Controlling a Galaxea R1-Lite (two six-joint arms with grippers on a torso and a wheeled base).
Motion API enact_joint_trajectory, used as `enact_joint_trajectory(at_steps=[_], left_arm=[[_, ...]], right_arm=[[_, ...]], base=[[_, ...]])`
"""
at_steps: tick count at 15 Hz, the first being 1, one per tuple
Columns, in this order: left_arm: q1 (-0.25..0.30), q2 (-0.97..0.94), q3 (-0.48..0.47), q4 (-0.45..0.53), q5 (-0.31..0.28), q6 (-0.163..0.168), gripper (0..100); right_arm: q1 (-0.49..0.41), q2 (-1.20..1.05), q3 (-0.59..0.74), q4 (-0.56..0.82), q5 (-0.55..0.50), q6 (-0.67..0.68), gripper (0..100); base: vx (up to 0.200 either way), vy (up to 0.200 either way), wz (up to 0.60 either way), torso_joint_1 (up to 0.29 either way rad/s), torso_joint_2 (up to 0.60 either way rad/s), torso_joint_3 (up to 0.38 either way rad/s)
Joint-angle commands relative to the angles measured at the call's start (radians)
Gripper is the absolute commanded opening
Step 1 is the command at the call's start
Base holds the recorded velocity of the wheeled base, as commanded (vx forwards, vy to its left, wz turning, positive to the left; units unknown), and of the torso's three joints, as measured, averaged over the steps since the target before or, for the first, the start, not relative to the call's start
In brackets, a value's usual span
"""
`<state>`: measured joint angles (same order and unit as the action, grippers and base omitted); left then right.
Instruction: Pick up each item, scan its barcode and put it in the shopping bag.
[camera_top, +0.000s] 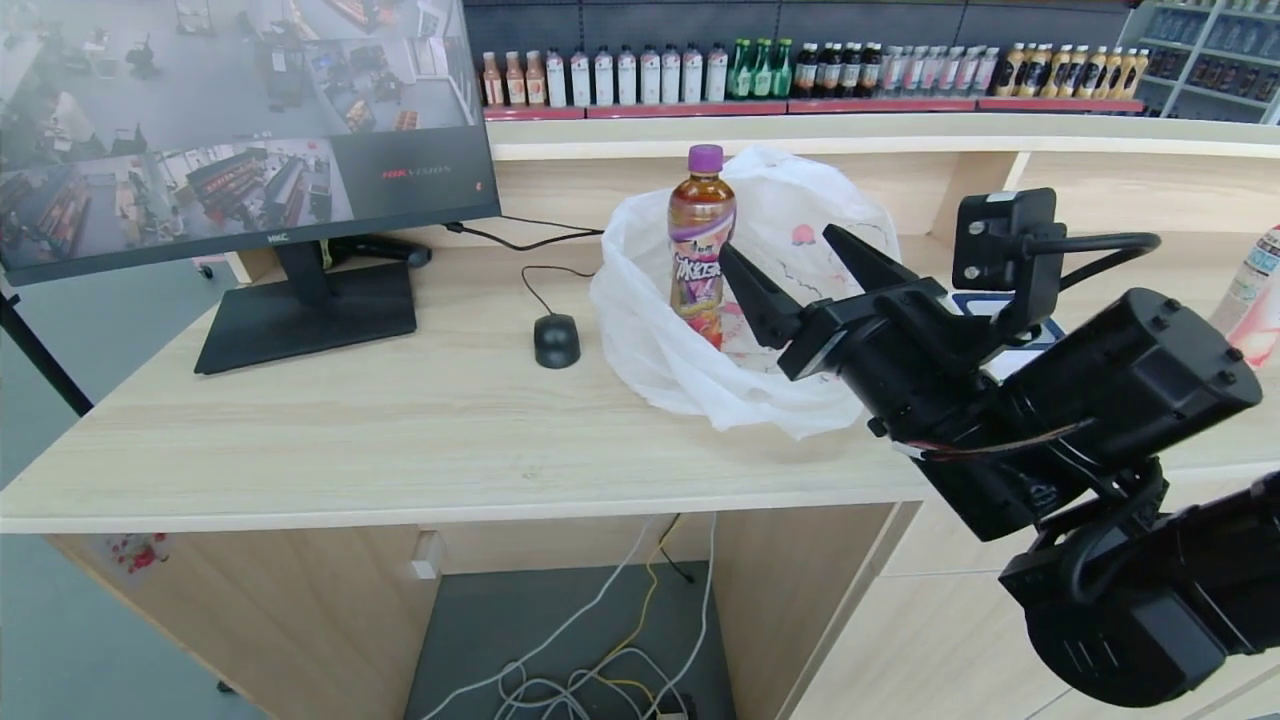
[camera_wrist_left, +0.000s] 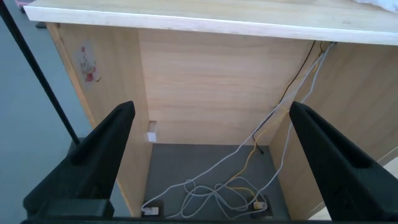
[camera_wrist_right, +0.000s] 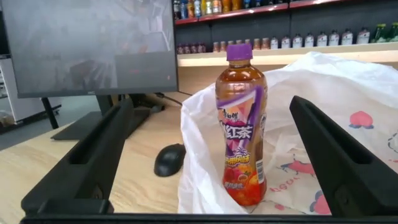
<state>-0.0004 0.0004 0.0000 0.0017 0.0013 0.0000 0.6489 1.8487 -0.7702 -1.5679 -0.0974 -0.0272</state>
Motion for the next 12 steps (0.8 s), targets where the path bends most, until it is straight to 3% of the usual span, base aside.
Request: enact_joint_trajectory(at_steps=[1, 12], left_arm=[[0.000, 0.000, 0.000, -0.002, 0.000, -0.003, 100], [0.000, 0.000, 0.000, 0.000, 0.000, -0.005, 100]], right_arm=[[0.000, 0.007, -0.004, -0.003, -0.001, 0.000, 100], [-0.002, 0.023, 0.029, -0.003, -0.002, -0.003, 100]], base=[[0.000, 0.000, 0.00, 0.000, 0.00, 0.000], [0.000, -0.200, 0.00, 0.002, 0.00, 0.003]])
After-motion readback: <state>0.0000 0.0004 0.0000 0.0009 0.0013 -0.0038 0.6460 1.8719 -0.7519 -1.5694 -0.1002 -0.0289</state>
